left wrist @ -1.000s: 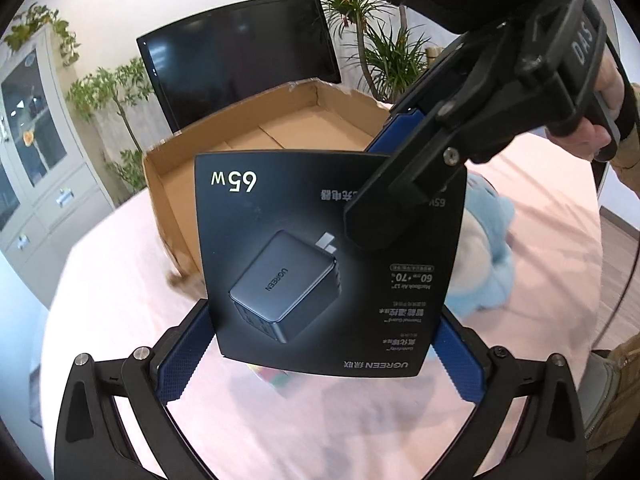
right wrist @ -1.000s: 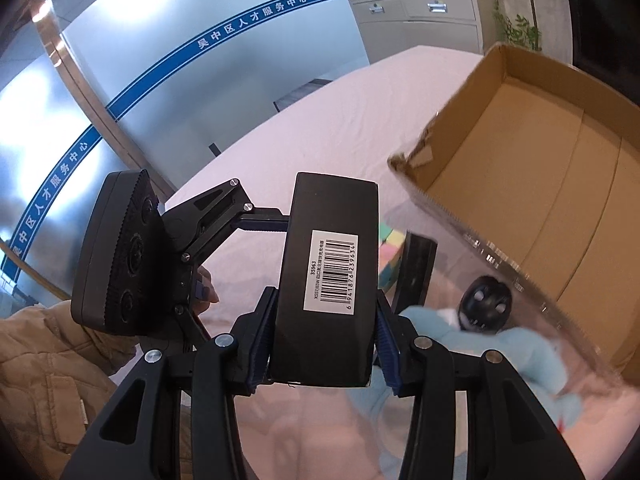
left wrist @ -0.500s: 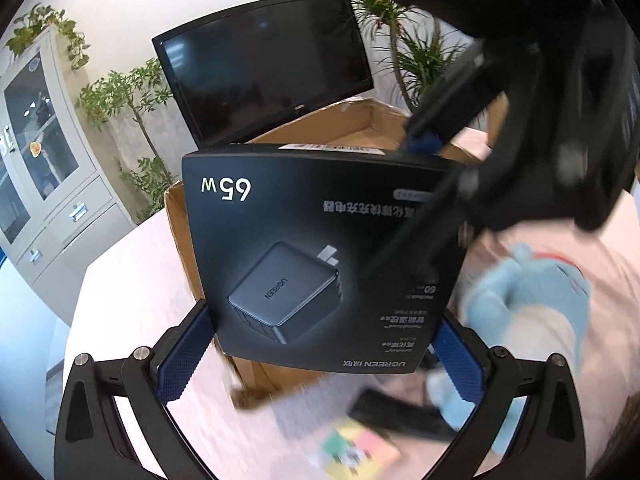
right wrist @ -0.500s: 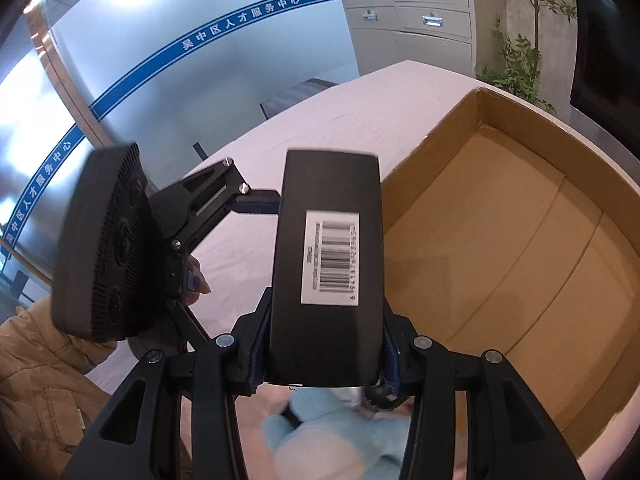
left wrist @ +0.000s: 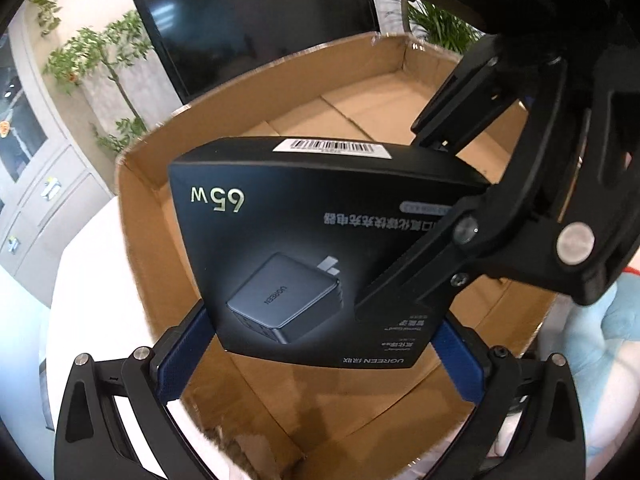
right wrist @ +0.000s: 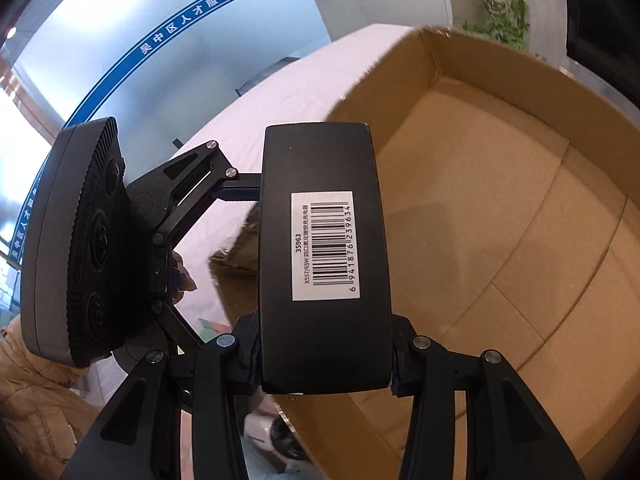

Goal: Organize objects
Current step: 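Carry the charger box over the cardboard box and open the right gripper, then move the right gripper to the light-blue plush toy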

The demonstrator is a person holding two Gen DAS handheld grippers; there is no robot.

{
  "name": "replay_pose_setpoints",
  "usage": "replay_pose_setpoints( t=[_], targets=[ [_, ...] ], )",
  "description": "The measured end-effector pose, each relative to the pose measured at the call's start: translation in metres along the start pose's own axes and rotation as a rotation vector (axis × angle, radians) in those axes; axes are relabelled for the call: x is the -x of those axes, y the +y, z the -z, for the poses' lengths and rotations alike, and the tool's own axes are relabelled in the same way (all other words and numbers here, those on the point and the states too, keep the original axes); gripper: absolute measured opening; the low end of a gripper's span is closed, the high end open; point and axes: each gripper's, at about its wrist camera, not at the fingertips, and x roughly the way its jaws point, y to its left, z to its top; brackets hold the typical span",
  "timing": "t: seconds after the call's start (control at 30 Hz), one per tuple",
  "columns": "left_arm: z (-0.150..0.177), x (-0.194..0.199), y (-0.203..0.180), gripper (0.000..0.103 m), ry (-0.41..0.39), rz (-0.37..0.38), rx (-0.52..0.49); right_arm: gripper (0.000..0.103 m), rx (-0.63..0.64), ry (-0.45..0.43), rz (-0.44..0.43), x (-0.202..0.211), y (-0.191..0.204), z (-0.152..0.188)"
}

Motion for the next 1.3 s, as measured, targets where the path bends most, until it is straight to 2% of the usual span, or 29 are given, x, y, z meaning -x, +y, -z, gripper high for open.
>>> replay_pose_setpoints(
  t=[0.17,0.23,0.33,0.4,0.5,0.53,0.73,0.83,0.9,0.97,1.03,1.1,1.2,1.3],
  targets=[
    [0.005,-0.013,-0.005,0.102,0.052,-0.014,-0.044,0.042,-0.025,0.015,0.003,-0.013,-0.012,0.001],
    [0.008,-0.015,-0.007,0.102,0.064,-0.026,-0.062,0.043,-0.038,0.021,0.038,-0.018,-0.020,0.001],
    [0.012,-0.015,-0.007,0.102,0.066,-0.060,-0.077,0.044,-0.056,0.028,0.042,-0.019,-0.026,0.004],
    [0.014,-0.017,-0.003,0.102,0.073,-0.067,-0.056,0.049,-0.057,0.020,0.064,-0.016,-0.026,0.005],
    [0.018,-0.016,0.006,0.102,0.077,-0.063,-0.023,0.067,-0.052,0.004,0.106,-0.008,-0.022,0.007],
    [0.012,-0.018,0.010,0.102,0.075,-0.062,-0.021,0.070,-0.052,-0.006,0.120,-0.004,-0.022,0.008],
    [0.017,-0.010,0.006,0.102,0.078,-0.081,-0.029,0.072,-0.087,-0.045,0.154,0.019,-0.023,0.011],
    [0.026,0.015,0.002,0.102,0.044,-0.081,-0.012,0.072,-0.084,-0.082,0.200,0.039,-0.010,0.022],
    [0.024,0.036,-0.002,0.102,-0.001,-0.076,-0.005,0.072,-0.067,-0.130,0.194,0.061,0.009,0.036],
    [0.036,0.071,-0.014,0.102,-0.055,-0.067,-0.010,0.076,-0.031,-0.194,0.204,0.085,0.038,0.059],
    [0.048,0.096,-0.026,0.102,-0.101,-0.050,-0.034,0.088,0.006,-0.241,0.176,0.107,0.068,0.088],
    [0.068,0.124,-0.053,0.102,-0.147,-0.023,-0.086,0.091,0.029,-0.267,0.160,0.120,0.092,0.115],
    [0.095,0.140,-0.093,0.102,-0.141,-0.003,-0.170,0.091,0.025,-0.259,0.156,0.124,0.118,0.164],
    [0.124,0.146,-0.133,0.102,-0.122,-0.005,-0.250,0.091,0.038,-0.211,0.182,0.115,0.132,0.211]
  ],
)
